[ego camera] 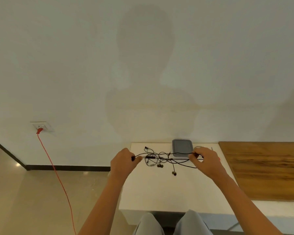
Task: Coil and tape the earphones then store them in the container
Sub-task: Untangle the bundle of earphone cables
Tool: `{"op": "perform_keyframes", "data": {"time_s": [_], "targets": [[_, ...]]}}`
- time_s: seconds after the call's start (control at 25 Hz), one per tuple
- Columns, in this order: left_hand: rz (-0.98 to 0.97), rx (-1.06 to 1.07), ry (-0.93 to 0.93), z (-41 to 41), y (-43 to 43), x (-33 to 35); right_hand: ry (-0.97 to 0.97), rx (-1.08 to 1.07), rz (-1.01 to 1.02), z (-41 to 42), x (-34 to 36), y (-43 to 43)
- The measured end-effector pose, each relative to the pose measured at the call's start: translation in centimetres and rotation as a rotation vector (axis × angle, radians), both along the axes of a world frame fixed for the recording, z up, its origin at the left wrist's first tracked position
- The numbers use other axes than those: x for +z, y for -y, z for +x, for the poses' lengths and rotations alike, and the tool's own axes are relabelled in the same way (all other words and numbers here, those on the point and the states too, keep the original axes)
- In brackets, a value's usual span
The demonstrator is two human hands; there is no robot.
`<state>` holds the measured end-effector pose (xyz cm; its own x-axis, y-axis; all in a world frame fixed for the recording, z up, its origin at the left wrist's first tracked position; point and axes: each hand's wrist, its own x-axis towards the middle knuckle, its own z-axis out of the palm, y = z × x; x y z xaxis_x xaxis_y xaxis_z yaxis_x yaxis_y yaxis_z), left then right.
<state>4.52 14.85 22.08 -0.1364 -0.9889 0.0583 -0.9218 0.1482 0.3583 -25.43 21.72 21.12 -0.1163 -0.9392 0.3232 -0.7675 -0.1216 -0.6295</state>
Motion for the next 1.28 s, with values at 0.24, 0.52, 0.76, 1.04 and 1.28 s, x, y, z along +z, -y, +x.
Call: {"op": "perform_keyframes", "data": {"time_s": [0.24,0.52,0.76,1.04,1.28], "targets": [[-0.082,0.184,-0.405,-1.6,0.2,-0.3,-0.024,0.03,0.225,0.2,-1.1,0.3],[-0.133,0.242,-0.279,-1.2,0.1,-0.5,-0.082,-0.205,0.32,0.5,-1.5,0.5],[-0.09,0.353,-0.151,-1.1,-0.8,-0.7,-0.305,-0.209,0.345,0.7,-0.9,0.1],[0.296,0.379,-1.017,-1.2,0.0,-0.5,0.247,-0.091,0.227,0.8,-1.6,-0.7],[0.51,0.326,-1.532,-3.1,-0.4,1.3,0.443,0.034,0.42,3.0,-0.8,-1.5]]}}
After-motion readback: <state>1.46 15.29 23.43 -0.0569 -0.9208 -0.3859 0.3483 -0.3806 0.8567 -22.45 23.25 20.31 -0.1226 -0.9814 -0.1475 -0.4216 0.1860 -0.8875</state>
